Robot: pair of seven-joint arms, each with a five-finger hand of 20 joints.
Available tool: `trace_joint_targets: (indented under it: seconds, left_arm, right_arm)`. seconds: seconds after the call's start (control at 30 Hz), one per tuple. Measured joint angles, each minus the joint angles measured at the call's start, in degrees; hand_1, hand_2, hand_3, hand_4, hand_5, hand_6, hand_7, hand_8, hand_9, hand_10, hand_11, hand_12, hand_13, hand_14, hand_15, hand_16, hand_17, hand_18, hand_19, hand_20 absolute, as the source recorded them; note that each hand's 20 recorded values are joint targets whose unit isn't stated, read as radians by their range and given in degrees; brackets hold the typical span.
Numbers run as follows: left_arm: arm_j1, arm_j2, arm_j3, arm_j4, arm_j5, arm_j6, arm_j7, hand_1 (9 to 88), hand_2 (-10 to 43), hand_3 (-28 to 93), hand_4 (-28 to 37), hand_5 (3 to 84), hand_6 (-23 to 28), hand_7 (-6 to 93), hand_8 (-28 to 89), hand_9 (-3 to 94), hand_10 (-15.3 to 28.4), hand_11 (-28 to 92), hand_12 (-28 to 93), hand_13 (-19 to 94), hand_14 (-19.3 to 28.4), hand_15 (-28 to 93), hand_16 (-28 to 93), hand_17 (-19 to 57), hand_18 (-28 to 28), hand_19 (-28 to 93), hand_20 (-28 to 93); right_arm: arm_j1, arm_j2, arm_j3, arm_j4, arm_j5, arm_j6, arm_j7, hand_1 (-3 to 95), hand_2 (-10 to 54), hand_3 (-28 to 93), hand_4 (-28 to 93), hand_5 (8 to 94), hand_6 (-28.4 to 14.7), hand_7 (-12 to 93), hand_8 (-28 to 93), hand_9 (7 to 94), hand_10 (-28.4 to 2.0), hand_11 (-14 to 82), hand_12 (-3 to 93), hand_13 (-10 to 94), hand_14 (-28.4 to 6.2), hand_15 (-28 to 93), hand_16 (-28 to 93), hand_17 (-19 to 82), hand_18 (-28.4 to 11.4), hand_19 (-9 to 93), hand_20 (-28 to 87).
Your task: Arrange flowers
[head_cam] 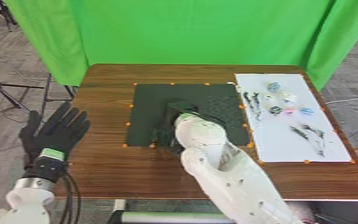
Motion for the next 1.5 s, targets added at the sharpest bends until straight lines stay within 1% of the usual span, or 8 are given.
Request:
trace_joint_targets:
  seconds: [0.13, 0.37, 0.53, 0.67, 0.83, 1.07, 1.27, 1.5]
  left_arm:
    - [1.8, -0.48, -0.86, -0.47, -0.83, -0.15, 1.33, 25.1, 12.7, 72, -28.3, 37.7, 7.7, 14.0, -10, 35.6, 15.7, 25, 11, 26, 16.1, 38, -10, -2.8, 11.9, 35, 6]
    - [4.1, -0.90, -2.02, -1.09, -1.68, -0.56, 2.96, 25.1, 12.6, 73, -28.3, 37.6, 7.6, 14.0, -9, 35.7, 15.7, 25, 11, 26, 16.1, 38, -10, -2.8, 12.0, 35, 6]
    - [5.2, -0.92, -2.39, -1.44, -2.76, -0.98, 4.12, 25.2, 12.5, 73, -28.3, 37.6, 7.6, 14.0, -9, 35.7, 15.7, 25, 11, 26, 16.0, 38, -10, -2.8, 11.9, 35, 6]
    - [5.8, -0.91, -2.64, -1.61, -3.36, -1.32, 4.60, 25.3, 12.4, 73, -28.3, 37.5, 7.6, 13.9, -9, 35.8, 15.7, 25, 11, 26, 15.9, 38, -10, -2.7, 11.9, 35, 6]
    - [6.2, -0.91, -3.07, -1.77, -3.40, -1.34, 4.75, 25.3, 12.4, 73, -28.3, 37.5, 7.6, 13.9, -9, 35.7, 15.6, 25, 11, 26, 15.9, 38, -10, -2.7, 11.9, 35, 6]
    - [6.5, -0.87, -3.65, -2.02, -3.34, -1.45, 5.19, 25.4, 12.1, 73, -28.3, 37.5, 7.5, 14.1, -9, 35.7, 15.6, 25, 11, 26, 16.0, 38, -10, -2.7, 11.9, 35, 6]
    - [7.1, -0.90, -4.13, -2.16, -3.25, -1.46, 5.45, 29.7, 7.9, 72, -28.2, 37.4, 7.5, 14.3, -9, 35.6, 15.4, 25, 11, 26, 15.7, 38, -10, -2.7, 11.9, 35, 6]
    - [6.9, -0.87, -4.15, -2.15, -3.22, -1.45, 5.32, 29.6, 8.7, 72, -28.2, 37.6, 7.5, 15.1, -10, 35.8, 15.4, 26, 11, 26, 15.6, 38, -10, -3.1, 12.2, 36, 7]
  right_arm:
    - [-4.6, 2.6, 6.3, -6.8, 1.2, 10.2, -1.1, 29.2, -5.0, 78, -20, 61.3, -8.2, 23, -9, 63.7, -19.5, 24.2, 22.4, 57, -16.6, 53, 23, 34, -20.8, 83, 27]
    - [-13.6, 9.2, 22.7, -12.0, 20.9, 23.3, -17.5, 28.0, -9.3, 80, -21, 59.0, -10.1, 16, -10, 60.8, -19.7, 21.3, 20.1, 55, -16.5, 53, 21, 32, -21.8, 82, 30]
    - [-18.4, 17.0, 24.3, -14.2, 13.4, 33.4, -8.5, 26.6, -9.5, 78, -22, 57.6, -12.5, 11, -9, 58.8, -21.1, 18.5, 19.5, 53, -17.4, 53, 21, 33, -22.7, 83, 31]
    - [-21.8, 19.6, 28.5, -15.5, -1.5, 28.1, 5.2, 25.0, -9.5, 79, -25, 45.0, -16.8, 5, -7, 47.6, -23.8, 15.9, 19.6, 43, -20.7, 54, 18, 29, -24.4, 82, 30]
    - [-25.4, 21.0, 36.5, -18.2, -1.5, 15.6, 7.7, 26.8, -9.5, 80, -27, 44.8, -16.6, 6, -7, 46.7, -23.8, 16.1, 19.5, 42, -20.8, 55, 16, 29, -24.7, 82, 30]
    - [-33.9, 21.7, 42.9, -20.9, -0.8, 23.9, 9.0, 28.9, -9.5, 79, -28, 47.0, -15.4, 8, -7, 47.7, -23.1, 16.2, 19.1, 43, -20.3, 56, 16, 30, -24.8, 85, 31]
    - [-40.5, 21.3, 47.0, -21.2, -1.5, 20.3, 11.5, 33.7, -9.5, 77, -28, 49.4, -14.0, 9, -9, 50.5, -21.9, 16.4, 18.6, 46, -19.0, 57, 17, 31, -24.8, 86, 31]
    - [-41.5, 20.2, 47.9, -20.4, -0.5, 17.4, 13.4, 36.5, -9.5, 76, -28, 51.4, -12.2, 11, -9, 51.2, -20.9, 16.7, 18.3, 47, -18.0, 57, 17, 31, -24.4, 86, 31]
